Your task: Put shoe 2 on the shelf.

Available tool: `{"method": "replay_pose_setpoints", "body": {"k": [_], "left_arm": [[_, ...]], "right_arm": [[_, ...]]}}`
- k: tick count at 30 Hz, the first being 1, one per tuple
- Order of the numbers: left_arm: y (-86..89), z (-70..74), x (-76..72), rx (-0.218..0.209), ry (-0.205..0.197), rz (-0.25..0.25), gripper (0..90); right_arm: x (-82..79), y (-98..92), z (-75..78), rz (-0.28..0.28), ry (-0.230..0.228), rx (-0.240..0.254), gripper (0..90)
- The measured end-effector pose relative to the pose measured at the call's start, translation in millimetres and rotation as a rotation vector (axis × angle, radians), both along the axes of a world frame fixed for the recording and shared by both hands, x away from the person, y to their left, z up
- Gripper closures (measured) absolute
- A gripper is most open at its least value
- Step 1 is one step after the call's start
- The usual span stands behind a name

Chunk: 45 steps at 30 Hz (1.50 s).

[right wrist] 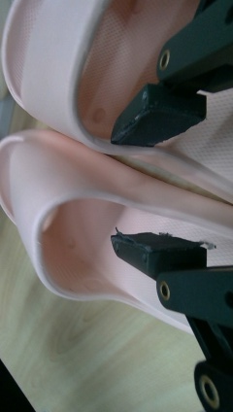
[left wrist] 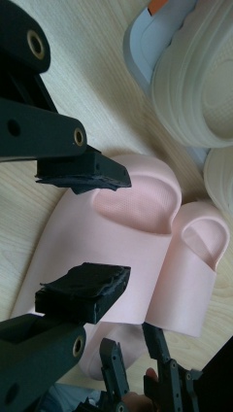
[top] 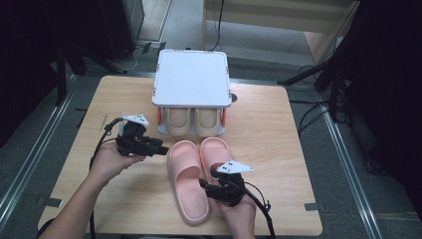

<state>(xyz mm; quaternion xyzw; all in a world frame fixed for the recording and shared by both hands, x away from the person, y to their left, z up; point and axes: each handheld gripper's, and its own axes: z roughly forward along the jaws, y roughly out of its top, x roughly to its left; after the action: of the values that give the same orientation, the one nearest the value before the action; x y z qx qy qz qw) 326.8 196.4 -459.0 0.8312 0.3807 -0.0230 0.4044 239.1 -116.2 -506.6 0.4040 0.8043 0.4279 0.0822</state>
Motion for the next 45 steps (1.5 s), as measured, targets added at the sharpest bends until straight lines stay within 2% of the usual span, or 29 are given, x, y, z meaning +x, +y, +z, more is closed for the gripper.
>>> {"method": "replay_pose_setpoints", "body": {"k": [5,10,17,22,25,28,31,35,38,45], "left_arm": [[3.4,0.1,1.1,-0.005,-0.002,0.007,52.4],[4.8,-0.4,1.7,-0.007,0.0,0.009,52.3],[6.1,-0.8,3.2,-0.012,0.01,0.008,52.4],[6.0,-1.0,3.4,-0.014,0.012,0.003,52.5],[6.3,-1.0,3.7,-0.013,0.011,0.005,52.5],[7.9,-0.4,3.7,-0.019,0.01,0.011,52.6],[10.2,0.1,4.2,-0.022,0.009,0.014,52.7],[11.8,0.1,4.1,-0.019,0.006,0.021,52.8],[12.2,0.0,4.3,-0.02,0.007,0.02,52.8],[14.4,-0.4,4.7,-0.02,0.005,0.027,52.9]], "right_arm": [[4.0,5.9,-1.8,-0.038,-0.017,0.002,45.5],[9.8,11.6,-5.5,-0.075,-0.008,0.014,43.4],[17.1,23.9,-12.0,-0.113,-0.024,-0.025,41.6],[23.2,31.0,-12.4,-0.149,-0.003,-0.047,42.9],[26.4,32.8,-12.3,-0.166,0.004,-0.045,46.2],[27.8,34.7,-12.2,-0.183,0.003,-0.065,51.7],[27.9,35.0,-11.9,-0.194,-0.007,-0.085,59.1],[29.2,31.7,-10.2,-0.204,0.001,-0.079,69.5],[31.6,28.8,-9.6,-0.196,0.021,-0.058,70.6],[32.9,24.5,-5.5,-0.191,0.041,-0.058,72.8]]}}
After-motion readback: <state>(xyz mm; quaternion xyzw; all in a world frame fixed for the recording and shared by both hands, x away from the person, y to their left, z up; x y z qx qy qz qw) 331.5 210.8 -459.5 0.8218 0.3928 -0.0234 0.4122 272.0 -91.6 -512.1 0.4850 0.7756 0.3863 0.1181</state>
